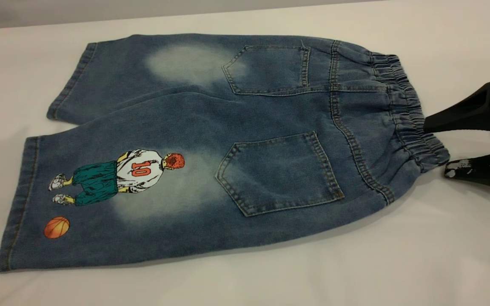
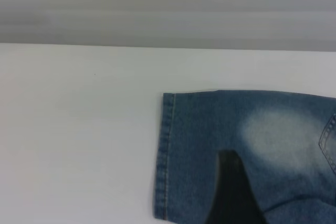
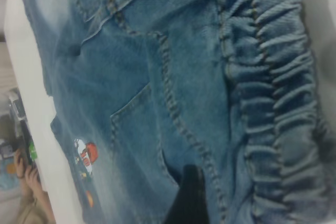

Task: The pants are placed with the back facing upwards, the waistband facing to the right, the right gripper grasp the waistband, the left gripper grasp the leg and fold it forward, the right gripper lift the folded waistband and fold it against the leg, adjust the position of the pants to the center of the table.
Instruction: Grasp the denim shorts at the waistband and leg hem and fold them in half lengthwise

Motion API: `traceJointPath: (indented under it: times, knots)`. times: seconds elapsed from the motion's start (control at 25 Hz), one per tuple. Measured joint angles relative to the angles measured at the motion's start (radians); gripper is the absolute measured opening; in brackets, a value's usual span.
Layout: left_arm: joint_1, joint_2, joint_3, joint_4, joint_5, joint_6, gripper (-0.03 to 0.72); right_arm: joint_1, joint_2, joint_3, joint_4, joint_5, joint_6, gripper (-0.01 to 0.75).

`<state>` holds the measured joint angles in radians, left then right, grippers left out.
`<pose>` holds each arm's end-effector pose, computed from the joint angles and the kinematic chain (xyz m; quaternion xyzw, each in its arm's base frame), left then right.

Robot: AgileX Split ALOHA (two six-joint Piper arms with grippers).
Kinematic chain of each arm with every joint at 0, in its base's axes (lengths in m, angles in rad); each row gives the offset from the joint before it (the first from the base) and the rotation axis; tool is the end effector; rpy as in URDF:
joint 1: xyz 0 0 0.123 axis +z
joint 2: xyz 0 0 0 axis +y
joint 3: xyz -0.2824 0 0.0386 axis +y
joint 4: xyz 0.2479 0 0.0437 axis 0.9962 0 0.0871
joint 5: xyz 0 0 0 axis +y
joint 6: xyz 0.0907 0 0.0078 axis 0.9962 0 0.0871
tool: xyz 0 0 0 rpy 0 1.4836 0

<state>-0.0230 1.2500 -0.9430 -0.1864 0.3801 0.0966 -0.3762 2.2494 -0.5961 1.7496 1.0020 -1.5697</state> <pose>0.2721 -0.0125 0.3190 -0.0076 0.8827 -0.0537 0.4669 0.2550 -0.0195 0.0191 0.2396 0.8435 0.4618 0.1334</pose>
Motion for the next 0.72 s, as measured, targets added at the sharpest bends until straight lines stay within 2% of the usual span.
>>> traceJointPath:
  times: [0.32, 0.72]
  knots:
    - [0.000, 0.000, 0.000, 0.000, -0.007, 0.000, 0.419, 0.097, 0.000, -0.024, -0.003, -0.022, 0.000, 0.583]
    - [0.000, 0.000, 0.001, 0.000, -0.010, 0.000, 0.419, 0.108, 0.000, -0.044, -0.005, -0.048, 0.000, 0.576]
